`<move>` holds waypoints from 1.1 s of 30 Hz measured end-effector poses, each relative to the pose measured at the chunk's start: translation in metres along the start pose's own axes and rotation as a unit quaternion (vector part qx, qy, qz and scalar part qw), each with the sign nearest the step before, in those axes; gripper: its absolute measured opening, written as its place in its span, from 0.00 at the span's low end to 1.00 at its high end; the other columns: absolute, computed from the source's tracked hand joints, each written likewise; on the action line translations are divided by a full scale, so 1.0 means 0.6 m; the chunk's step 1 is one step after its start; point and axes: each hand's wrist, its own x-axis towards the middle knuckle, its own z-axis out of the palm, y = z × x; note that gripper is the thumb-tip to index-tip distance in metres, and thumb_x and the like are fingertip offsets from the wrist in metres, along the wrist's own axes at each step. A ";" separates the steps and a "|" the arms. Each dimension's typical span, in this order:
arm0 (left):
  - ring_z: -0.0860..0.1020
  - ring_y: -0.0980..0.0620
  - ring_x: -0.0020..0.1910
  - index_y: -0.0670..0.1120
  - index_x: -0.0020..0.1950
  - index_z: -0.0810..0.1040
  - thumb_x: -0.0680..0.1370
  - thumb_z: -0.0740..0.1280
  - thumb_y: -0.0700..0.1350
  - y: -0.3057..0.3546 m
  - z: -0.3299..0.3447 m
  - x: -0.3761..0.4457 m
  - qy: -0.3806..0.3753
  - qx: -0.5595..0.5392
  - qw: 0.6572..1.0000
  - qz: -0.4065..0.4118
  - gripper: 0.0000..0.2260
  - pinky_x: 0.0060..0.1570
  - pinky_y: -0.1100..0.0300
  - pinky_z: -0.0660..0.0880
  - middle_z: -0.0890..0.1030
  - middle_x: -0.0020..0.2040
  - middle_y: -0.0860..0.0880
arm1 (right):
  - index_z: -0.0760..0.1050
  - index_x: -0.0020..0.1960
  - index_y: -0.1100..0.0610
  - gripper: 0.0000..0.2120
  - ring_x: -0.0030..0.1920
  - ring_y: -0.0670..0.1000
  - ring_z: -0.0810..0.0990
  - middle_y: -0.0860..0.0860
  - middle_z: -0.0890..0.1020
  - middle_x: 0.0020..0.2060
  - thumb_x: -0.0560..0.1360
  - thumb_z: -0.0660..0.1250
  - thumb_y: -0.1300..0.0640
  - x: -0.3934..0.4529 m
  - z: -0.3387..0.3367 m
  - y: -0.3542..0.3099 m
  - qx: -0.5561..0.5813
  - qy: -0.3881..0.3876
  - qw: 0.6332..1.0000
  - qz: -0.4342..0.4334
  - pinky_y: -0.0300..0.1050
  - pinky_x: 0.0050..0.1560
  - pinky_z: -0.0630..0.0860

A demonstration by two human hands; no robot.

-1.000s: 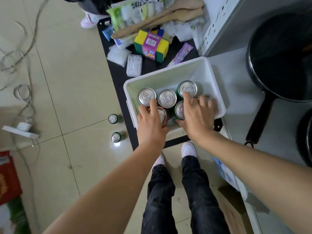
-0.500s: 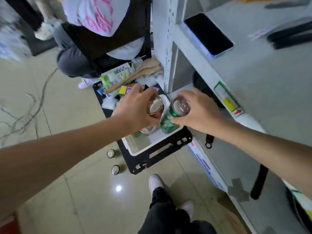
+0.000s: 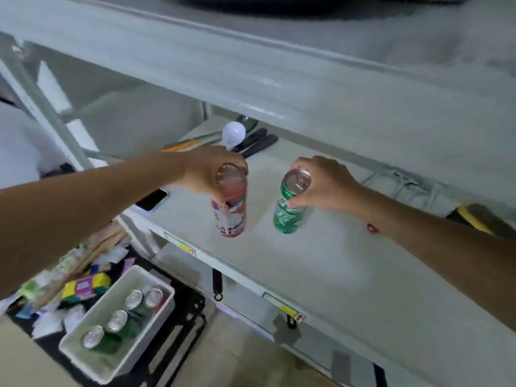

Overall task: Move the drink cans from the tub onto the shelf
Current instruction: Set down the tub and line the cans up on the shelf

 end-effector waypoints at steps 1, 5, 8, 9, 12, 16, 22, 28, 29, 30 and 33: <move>0.75 0.53 0.49 0.51 0.59 0.75 0.60 0.79 0.44 0.019 0.010 0.027 -0.019 0.005 1.000 0.013 0.29 0.41 0.66 0.68 0.74 0.47 0.55 | 0.75 0.58 0.50 0.27 0.45 0.50 0.74 0.47 0.75 0.44 0.61 0.75 0.49 -0.010 -0.004 0.026 0.003 -0.004 1.000 0.029 0.36 0.44 0.61; 0.74 0.47 0.56 0.52 0.62 0.72 0.61 0.79 0.44 0.056 0.061 0.090 -0.078 0.013 0.996 0.035 0.31 0.52 0.59 0.74 0.71 0.51 0.51 | 0.76 0.58 0.51 0.26 0.45 0.50 0.73 0.52 0.81 0.51 0.61 0.75 0.51 -0.034 0.018 0.081 0.003 -0.023 0.998 0.064 0.38 0.44 0.65; 0.73 0.46 0.58 0.55 0.64 0.71 0.62 0.78 0.44 0.062 0.079 0.102 -0.086 -0.003 0.996 0.034 0.33 0.56 0.53 0.76 0.70 0.52 0.50 | 0.75 0.60 0.51 0.27 0.52 0.53 0.77 0.54 0.80 0.54 0.61 0.75 0.54 -0.045 0.054 0.084 -0.003 -0.051 0.997 0.055 0.38 0.45 0.66; 0.73 0.46 0.60 0.55 0.65 0.70 0.62 0.78 0.43 0.062 0.080 0.101 -0.087 -0.009 0.996 0.033 0.34 0.58 0.51 0.75 0.70 0.54 0.49 | 0.74 0.61 0.51 0.28 0.53 0.54 0.77 0.55 0.79 0.54 0.61 0.74 0.55 -0.046 0.065 0.079 -0.002 -0.059 0.997 0.050 0.38 0.45 0.66; 0.70 0.45 0.66 0.54 0.73 0.63 0.66 0.76 0.39 0.056 0.083 0.082 -0.083 -0.039 0.996 0.024 0.39 0.65 0.50 0.71 0.71 0.66 0.45 | 0.73 0.62 0.52 0.28 0.55 0.56 0.77 0.56 0.78 0.54 0.62 0.74 0.57 -0.041 0.084 0.054 -0.004 -0.074 0.997 0.035 0.39 0.46 0.67; 0.64 0.47 0.72 0.52 0.77 0.53 0.72 0.71 0.40 0.037 0.087 0.037 -0.039 -0.081 0.996 0.009 0.40 0.69 0.56 0.62 0.63 0.76 0.46 | 0.73 0.61 0.54 0.28 0.55 0.56 0.78 0.56 0.80 0.55 0.62 0.74 0.59 -0.020 0.086 0.021 -0.023 -0.094 0.995 0.034 0.41 0.49 0.71; 0.61 0.49 0.74 0.55 0.77 0.53 0.75 0.67 0.39 -0.079 0.091 -0.082 -0.057 -0.092 0.994 -0.029 0.35 0.70 0.57 0.60 0.60 0.77 0.50 | 0.57 0.74 0.57 0.46 0.70 0.57 0.67 0.59 0.67 0.71 0.62 0.77 0.59 -0.031 0.074 -0.029 -0.054 -0.084 0.993 0.071 0.50 0.69 0.66; 0.71 0.45 0.66 0.49 0.74 0.61 0.76 0.66 0.40 -0.258 0.166 -0.208 -0.082 -0.074 0.978 -0.180 0.28 0.62 0.56 0.68 0.70 0.70 0.43 | 0.74 0.60 0.62 0.24 0.52 0.52 0.72 0.59 0.79 0.53 0.66 0.67 0.55 -0.030 0.150 -0.244 0.008 0.178 0.952 -0.250 0.40 0.51 0.66; 0.71 0.44 0.66 0.47 0.74 0.62 0.76 0.65 0.41 -0.290 0.196 -0.225 -0.085 -0.066 0.974 -0.202 0.27 0.61 0.56 0.68 0.71 0.69 0.43 | 0.75 0.58 0.60 0.20 0.50 0.52 0.73 0.57 0.80 0.51 0.67 0.67 0.56 -0.024 0.197 -0.277 0.030 0.129 0.952 -0.275 0.42 0.49 0.70; 0.71 0.43 0.65 0.46 0.73 0.63 0.76 0.65 0.41 -0.322 0.233 -0.241 -0.091 -0.063 0.968 -0.224 0.26 0.60 0.55 0.69 0.72 0.68 0.42 | 0.75 0.57 0.58 0.18 0.50 0.53 0.75 0.56 0.80 0.51 0.68 0.67 0.56 -0.014 0.258 -0.302 0.040 0.061 0.956 -0.285 0.46 0.48 0.73; 0.71 0.42 0.65 0.43 0.72 0.65 0.75 0.66 0.42 -0.417 0.369 -0.271 -0.114 -0.067 0.949 -0.287 0.26 0.57 0.55 0.69 0.73 0.66 0.40 | 0.73 0.60 0.56 0.17 0.58 0.54 0.73 0.53 0.76 0.57 0.72 0.67 0.56 0.033 0.471 -0.337 -0.019 -0.158 0.951 -0.267 0.51 0.53 0.74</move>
